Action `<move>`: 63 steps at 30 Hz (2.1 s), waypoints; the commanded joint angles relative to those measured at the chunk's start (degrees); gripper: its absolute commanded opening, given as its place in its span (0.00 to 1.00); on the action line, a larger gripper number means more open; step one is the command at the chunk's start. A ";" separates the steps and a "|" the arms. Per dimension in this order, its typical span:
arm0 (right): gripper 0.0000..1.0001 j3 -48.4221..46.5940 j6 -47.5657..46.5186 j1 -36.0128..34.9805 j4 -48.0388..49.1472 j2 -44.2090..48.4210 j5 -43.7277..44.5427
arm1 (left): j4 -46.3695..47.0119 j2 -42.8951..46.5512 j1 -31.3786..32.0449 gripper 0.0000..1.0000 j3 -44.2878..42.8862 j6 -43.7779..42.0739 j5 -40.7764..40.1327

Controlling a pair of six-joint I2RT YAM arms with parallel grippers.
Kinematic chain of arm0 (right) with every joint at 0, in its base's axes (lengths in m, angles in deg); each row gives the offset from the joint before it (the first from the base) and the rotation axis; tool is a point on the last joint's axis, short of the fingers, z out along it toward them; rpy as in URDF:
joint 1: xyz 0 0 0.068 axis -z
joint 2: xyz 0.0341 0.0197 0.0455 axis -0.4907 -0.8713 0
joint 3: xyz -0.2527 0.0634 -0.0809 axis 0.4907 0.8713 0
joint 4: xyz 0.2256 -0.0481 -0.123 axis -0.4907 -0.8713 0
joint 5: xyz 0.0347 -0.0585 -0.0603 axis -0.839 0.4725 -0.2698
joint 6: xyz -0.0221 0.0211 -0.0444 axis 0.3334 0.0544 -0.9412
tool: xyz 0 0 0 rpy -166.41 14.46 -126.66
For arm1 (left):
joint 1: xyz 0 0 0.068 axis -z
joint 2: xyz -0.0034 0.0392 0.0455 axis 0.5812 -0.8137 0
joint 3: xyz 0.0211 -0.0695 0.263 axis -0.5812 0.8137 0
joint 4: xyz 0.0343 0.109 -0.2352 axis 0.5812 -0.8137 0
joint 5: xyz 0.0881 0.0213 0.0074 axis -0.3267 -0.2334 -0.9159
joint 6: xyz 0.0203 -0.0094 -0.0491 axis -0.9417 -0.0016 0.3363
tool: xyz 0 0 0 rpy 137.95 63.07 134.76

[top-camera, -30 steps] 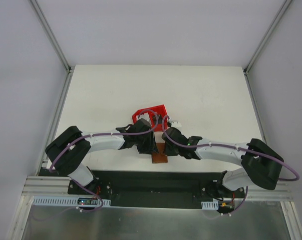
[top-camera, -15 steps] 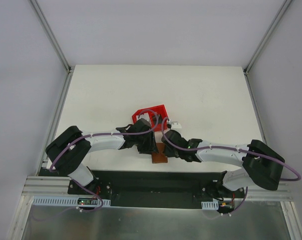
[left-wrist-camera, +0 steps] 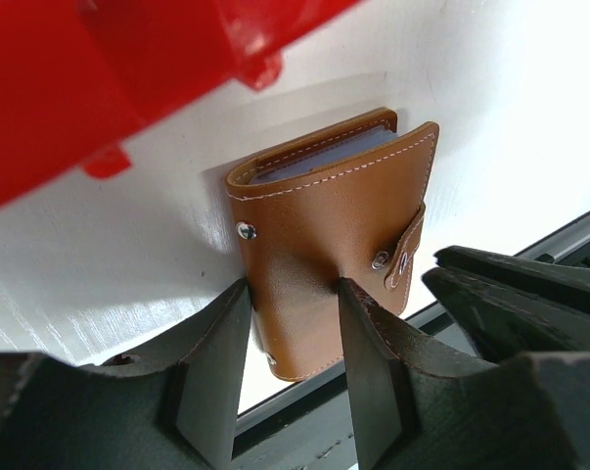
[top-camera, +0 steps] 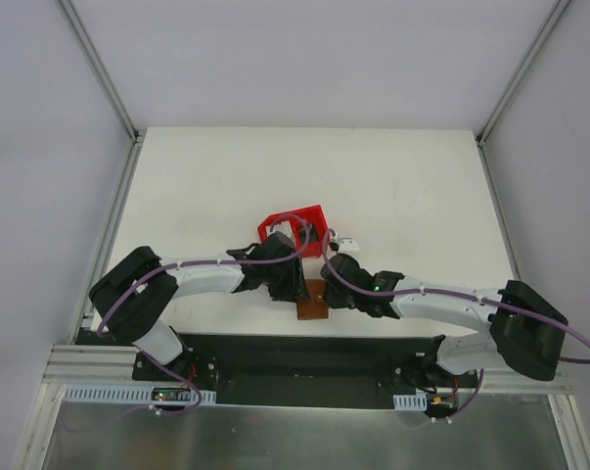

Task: Put the credit cards into the card holder
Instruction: Close the card holder at the center of the board.

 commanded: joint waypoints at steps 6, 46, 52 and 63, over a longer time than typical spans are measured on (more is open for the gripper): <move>0.16 0.52 -0.05 3.68 0.81 5.83 -5.00 | -3.31 -1.61 0.42 0.41 1.24 -0.37 -3.25; 0.17 3.06 1.01 8.26 11.89 -0.50 -17.66 | -3.31 -0.81 0.42 0.41 1.42 -0.46 -3.25; 0.17 2.89 0.93 8.26 11.98 -1.47 -17.48 | -3.31 -0.90 0.42 0.41 1.06 -0.64 -3.07; 0.12 -1.24 -0.13 7.82 3.55 -5.33 -16.17 | -3.31 -0.99 0.34 0.41 1.15 -0.55 -3.07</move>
